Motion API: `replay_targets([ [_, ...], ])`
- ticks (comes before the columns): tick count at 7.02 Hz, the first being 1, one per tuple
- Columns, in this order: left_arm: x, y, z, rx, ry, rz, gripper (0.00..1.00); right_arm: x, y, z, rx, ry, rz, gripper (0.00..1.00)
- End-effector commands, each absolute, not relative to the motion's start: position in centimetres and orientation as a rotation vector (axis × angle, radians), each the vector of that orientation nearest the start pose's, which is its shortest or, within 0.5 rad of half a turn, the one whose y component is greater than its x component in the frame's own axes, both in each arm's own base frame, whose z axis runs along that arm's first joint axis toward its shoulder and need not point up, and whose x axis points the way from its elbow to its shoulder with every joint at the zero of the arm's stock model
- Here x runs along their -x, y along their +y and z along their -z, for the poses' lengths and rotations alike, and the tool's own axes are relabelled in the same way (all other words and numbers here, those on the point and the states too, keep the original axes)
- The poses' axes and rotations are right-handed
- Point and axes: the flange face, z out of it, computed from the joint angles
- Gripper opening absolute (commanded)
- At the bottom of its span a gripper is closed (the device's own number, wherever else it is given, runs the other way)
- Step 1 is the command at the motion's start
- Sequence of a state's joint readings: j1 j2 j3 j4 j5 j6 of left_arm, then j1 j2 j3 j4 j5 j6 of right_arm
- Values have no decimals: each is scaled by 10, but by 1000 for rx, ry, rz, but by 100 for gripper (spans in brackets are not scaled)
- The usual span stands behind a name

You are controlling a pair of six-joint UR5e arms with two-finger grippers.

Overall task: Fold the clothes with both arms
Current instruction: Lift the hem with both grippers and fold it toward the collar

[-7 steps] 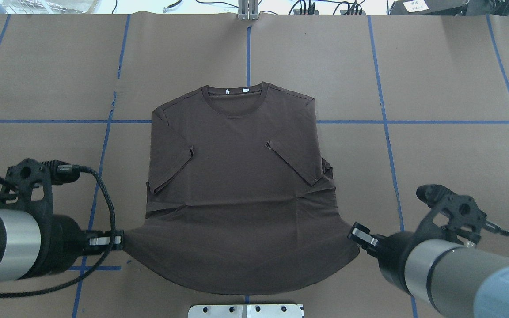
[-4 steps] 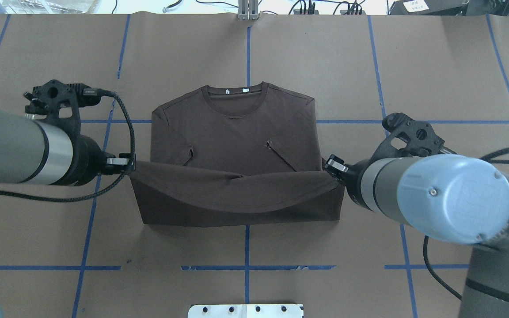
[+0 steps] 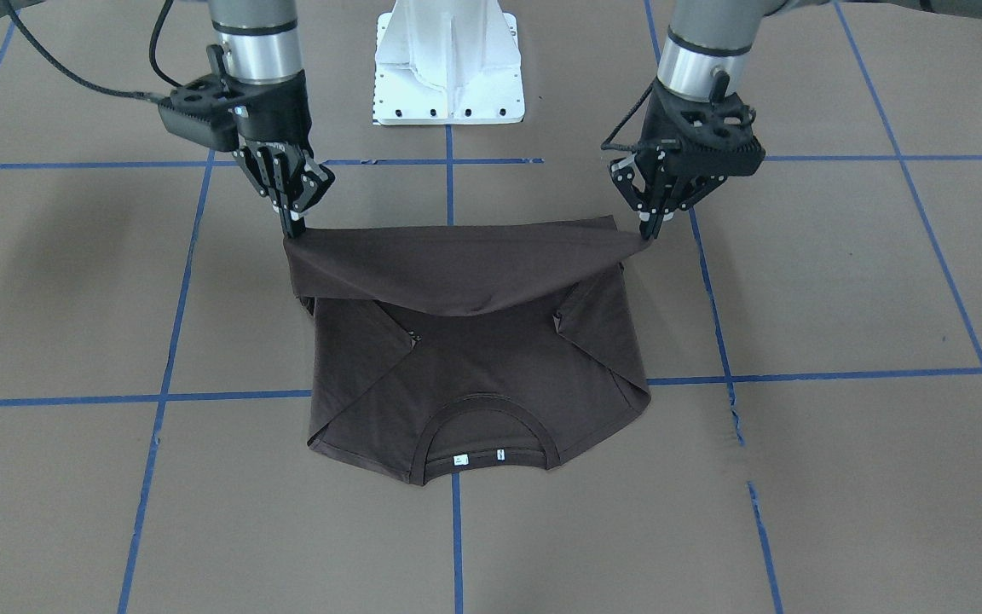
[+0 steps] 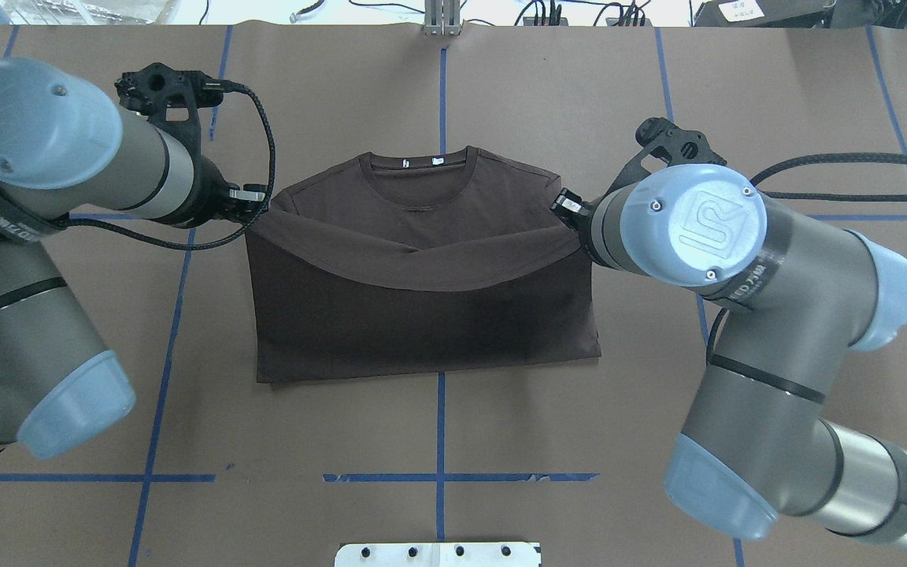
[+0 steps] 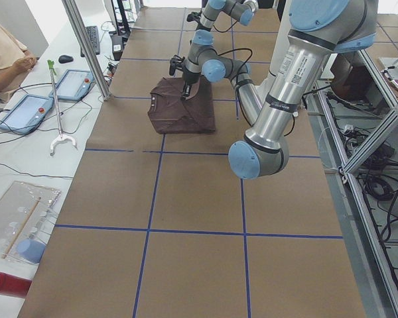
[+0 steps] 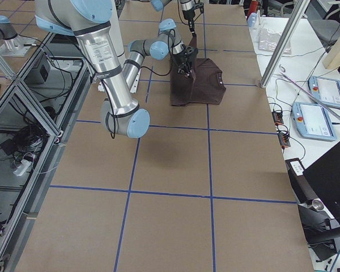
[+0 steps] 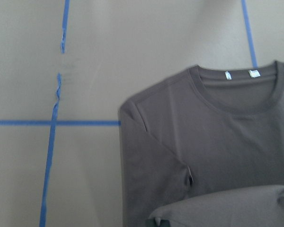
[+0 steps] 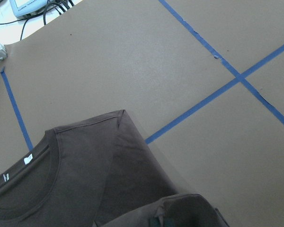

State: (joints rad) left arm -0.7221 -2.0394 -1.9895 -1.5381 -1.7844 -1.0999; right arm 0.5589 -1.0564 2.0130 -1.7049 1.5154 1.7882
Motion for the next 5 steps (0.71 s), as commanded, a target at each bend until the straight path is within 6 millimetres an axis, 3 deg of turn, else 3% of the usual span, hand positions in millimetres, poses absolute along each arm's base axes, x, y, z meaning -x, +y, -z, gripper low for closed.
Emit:
replay_targets([
  [1,-406,-522,-288,-328,809,151,0,452,-493,-254,-224,-805,-767,0],
  [3,-431,-543,-330,-330,809,144,0,491,-533,-290,-221,-795,-778,0],
  [5,-444,-552,-352,-333,791,147,0,496,-538,-303,-216,-773,-780,0],
])
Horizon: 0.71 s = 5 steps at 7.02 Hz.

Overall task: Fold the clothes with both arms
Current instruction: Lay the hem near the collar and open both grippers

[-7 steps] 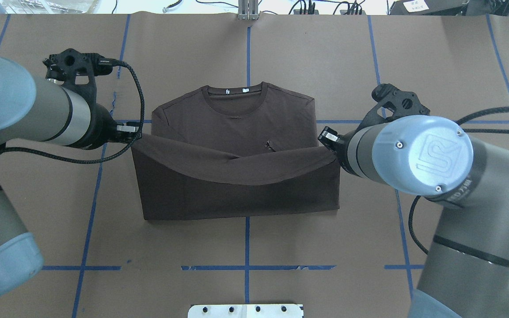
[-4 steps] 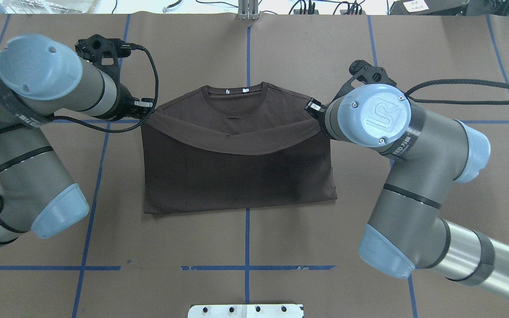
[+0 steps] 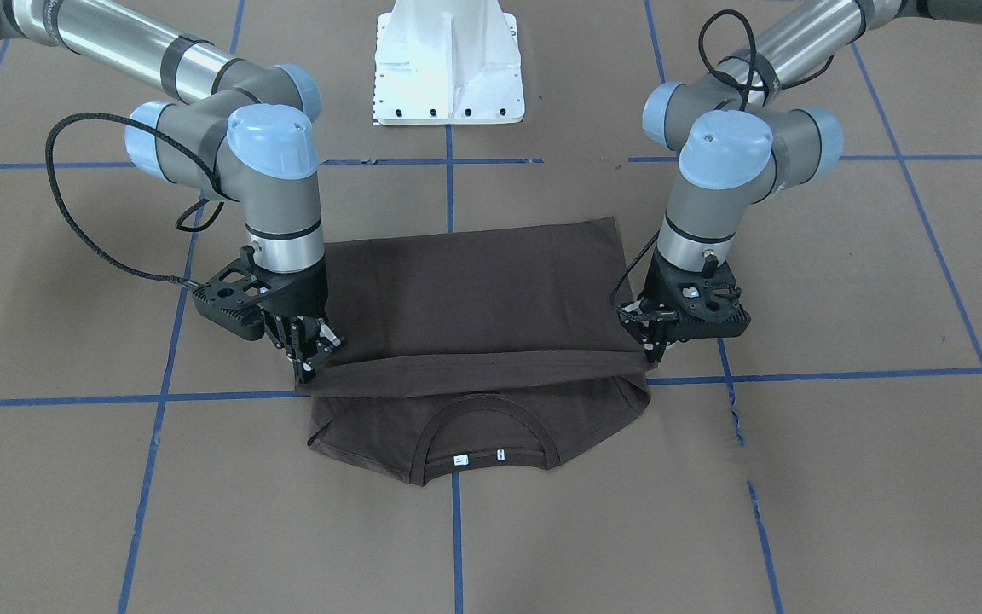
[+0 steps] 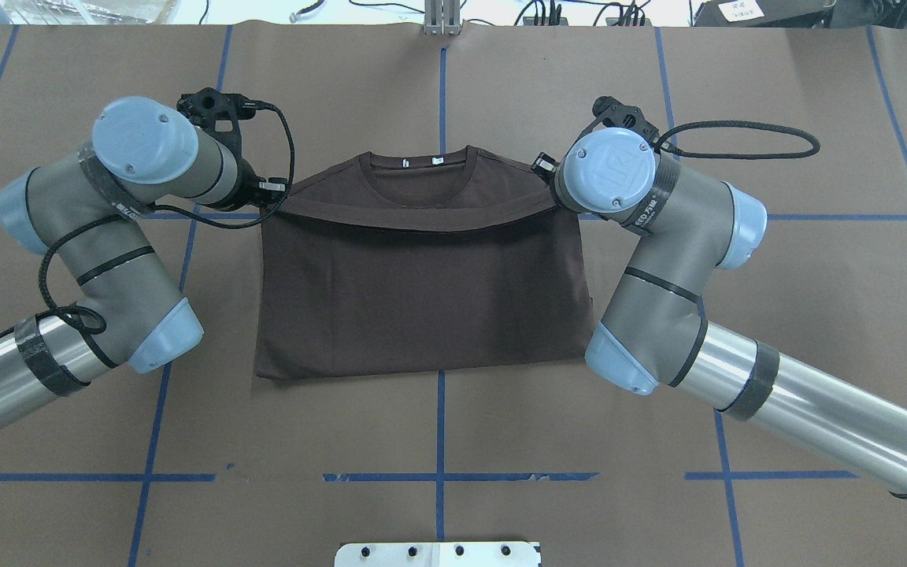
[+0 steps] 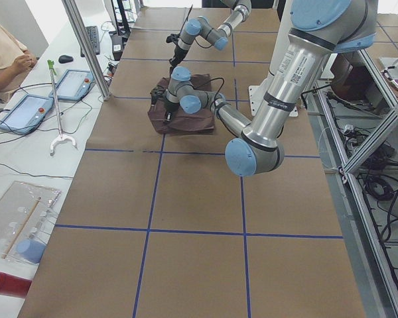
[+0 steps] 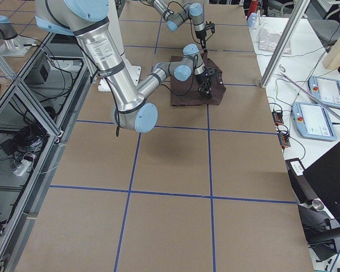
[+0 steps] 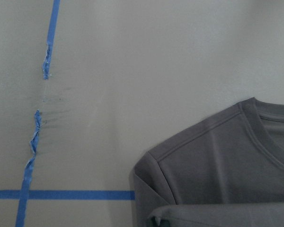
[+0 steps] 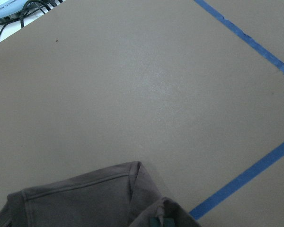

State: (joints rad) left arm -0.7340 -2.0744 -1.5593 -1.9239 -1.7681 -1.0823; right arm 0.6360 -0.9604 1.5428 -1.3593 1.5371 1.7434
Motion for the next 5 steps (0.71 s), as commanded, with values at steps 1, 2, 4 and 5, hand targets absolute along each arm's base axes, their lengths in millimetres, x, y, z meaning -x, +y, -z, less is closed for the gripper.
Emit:
replay_targets([
  [1,-447,-551,-356,-334,791,144,0,495,-539,-304,-217,-771,-780,0],
  [2,-448,-551,-356,-333,790,142,0,497,-539,-309,-215,-762,-777,0],
  [4,-447,-550,-357,-344,786,116,85,504,-541,-321,-231,-725,-729,77],
  [5,-442,-549,-351,-388,788,38,100,505,-540,-321,-246,-721,-680,100],
])
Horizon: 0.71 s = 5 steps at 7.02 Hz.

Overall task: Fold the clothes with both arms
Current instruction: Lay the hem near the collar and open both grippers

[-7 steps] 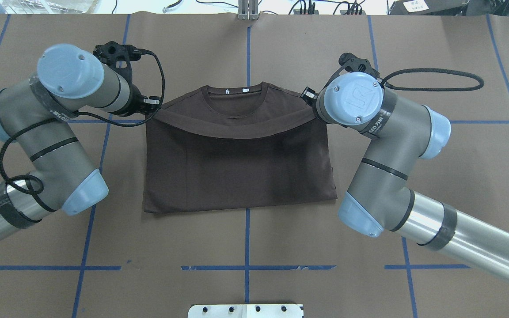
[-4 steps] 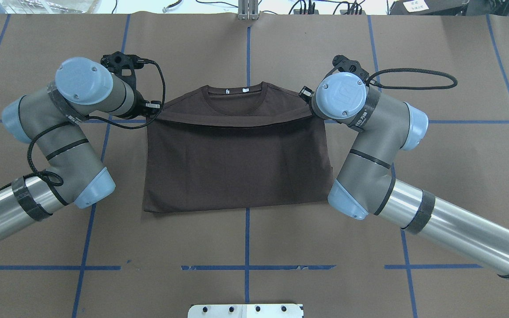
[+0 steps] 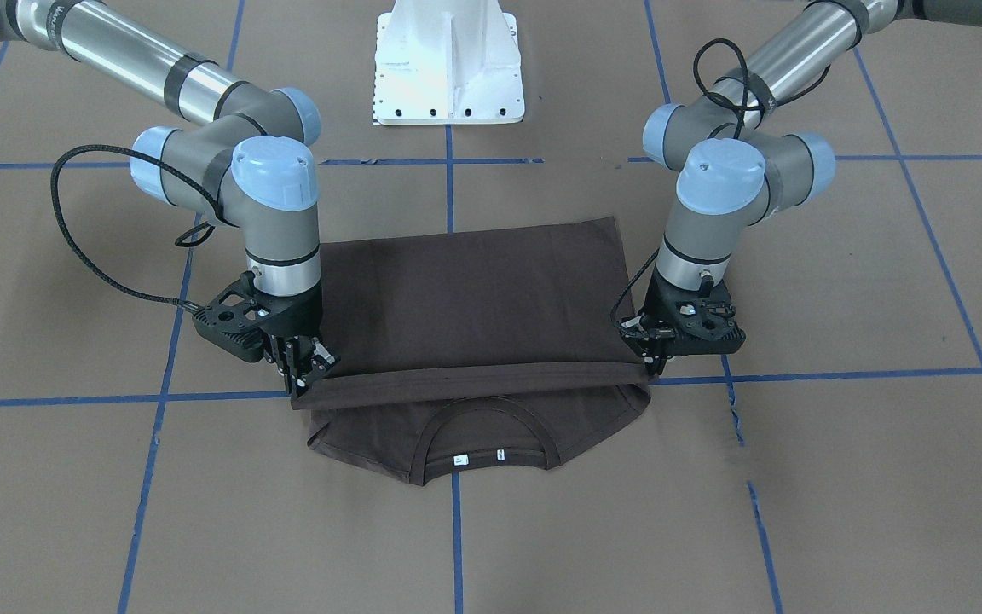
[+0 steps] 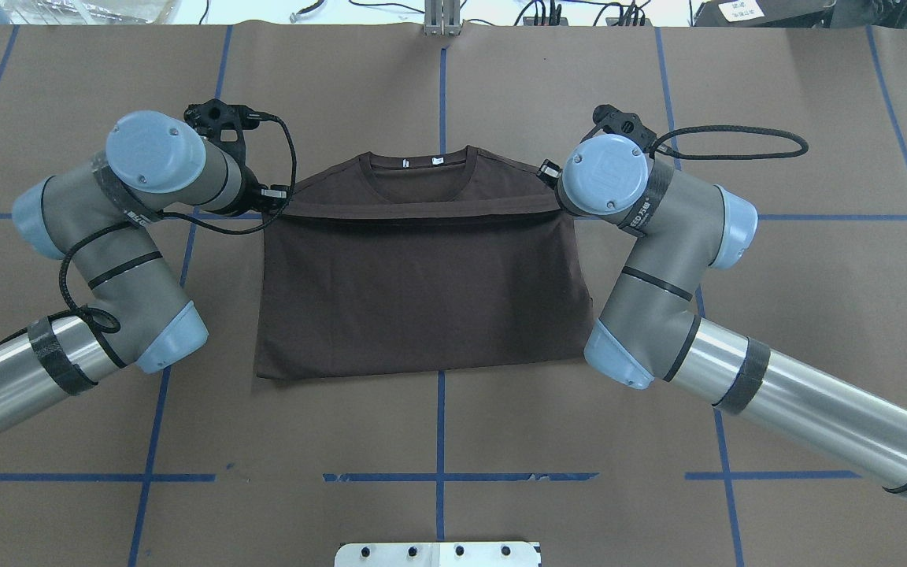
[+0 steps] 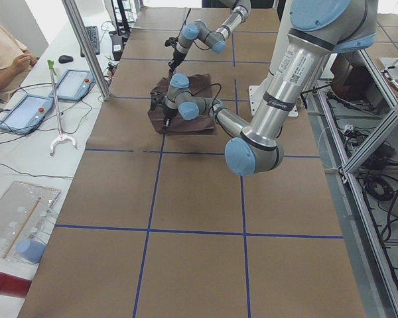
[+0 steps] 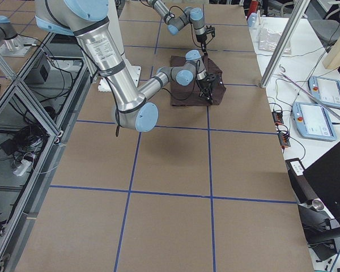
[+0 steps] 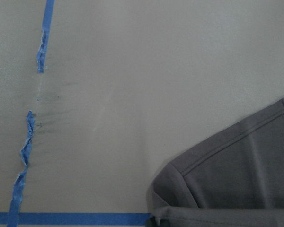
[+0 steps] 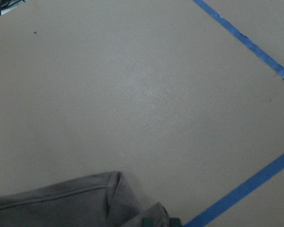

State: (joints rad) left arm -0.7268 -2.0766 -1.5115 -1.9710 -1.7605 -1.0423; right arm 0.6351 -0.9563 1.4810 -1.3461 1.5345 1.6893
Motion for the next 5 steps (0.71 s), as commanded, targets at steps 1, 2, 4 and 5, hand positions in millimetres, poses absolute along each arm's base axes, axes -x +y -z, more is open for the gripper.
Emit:
replay_targets([
  [1,-430,-539,-335,-414,817,22,100,492,-537,-303,-279,-746,-593,100],
  [2,-416,-524,-335,-420,830,20,100,471,-528,-300,-253,-784,-517,100],
  [4,-395,-466,-353,-391,883,25,100,437,-505,-302,-262,-818,-450,100],
  [5,-398,-422,-367,-344,935,48,100,435,-504,-298,-265,-826,-450,100],
])
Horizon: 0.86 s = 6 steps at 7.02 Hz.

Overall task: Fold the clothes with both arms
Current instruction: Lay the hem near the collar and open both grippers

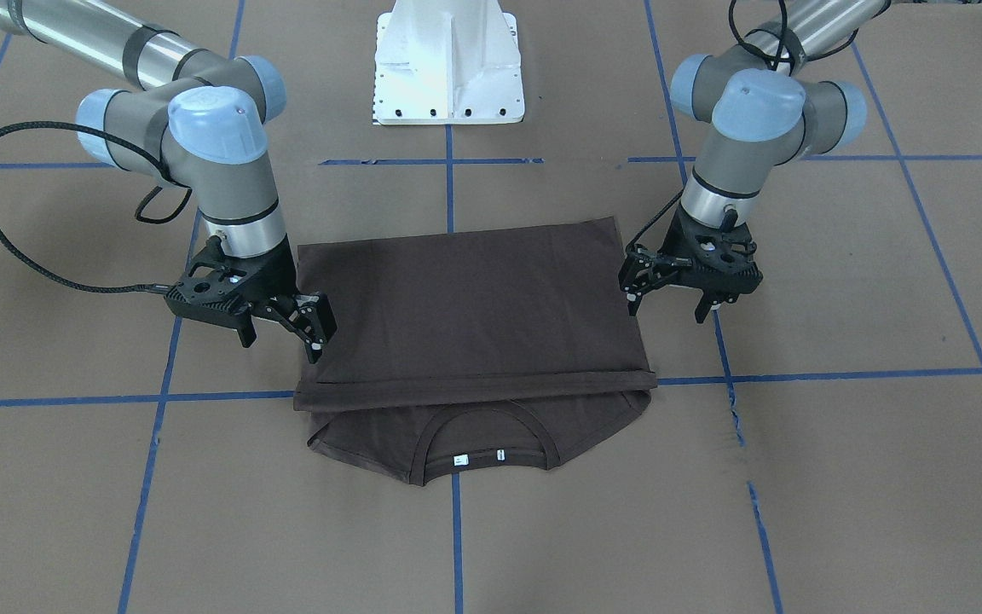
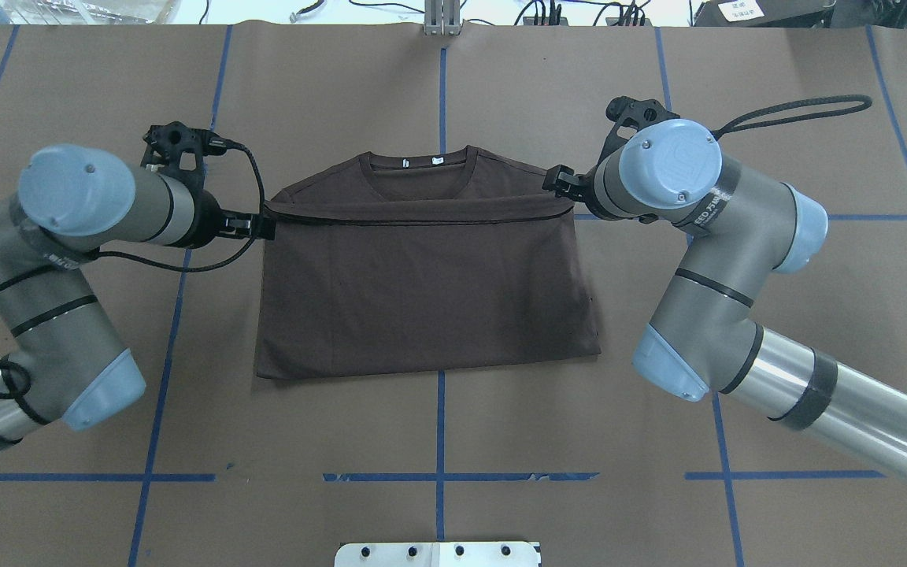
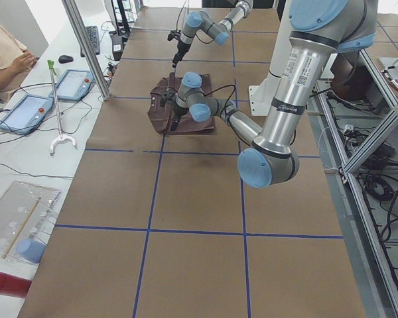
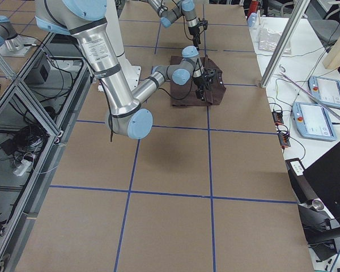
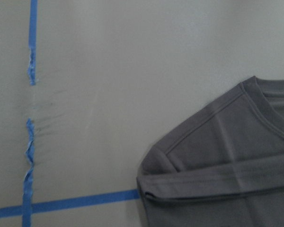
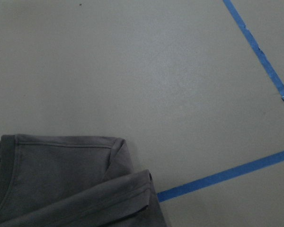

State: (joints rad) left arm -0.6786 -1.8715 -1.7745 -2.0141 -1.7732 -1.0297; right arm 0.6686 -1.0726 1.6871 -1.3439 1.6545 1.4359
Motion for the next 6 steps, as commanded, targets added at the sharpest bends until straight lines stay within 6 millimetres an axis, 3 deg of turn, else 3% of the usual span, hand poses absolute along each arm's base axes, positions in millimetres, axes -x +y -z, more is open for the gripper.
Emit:
replay_targets([
  [1,-421,-387,-368,-275,1008,127,85,435,-503,-299,-265,-824,-449,100],
  [2,-447,-359,-370,-244,1013,174,64,435,-503,-299,-265,-824,-449,100],
  [4,-463,-338,-371,-200,1019,187,59,435,-503,-298,-267,-825,-449,100],
  [6,-466,-334,-373,-198,1011,184,59,435,-503,-298,-266,-824,-450,100],
])
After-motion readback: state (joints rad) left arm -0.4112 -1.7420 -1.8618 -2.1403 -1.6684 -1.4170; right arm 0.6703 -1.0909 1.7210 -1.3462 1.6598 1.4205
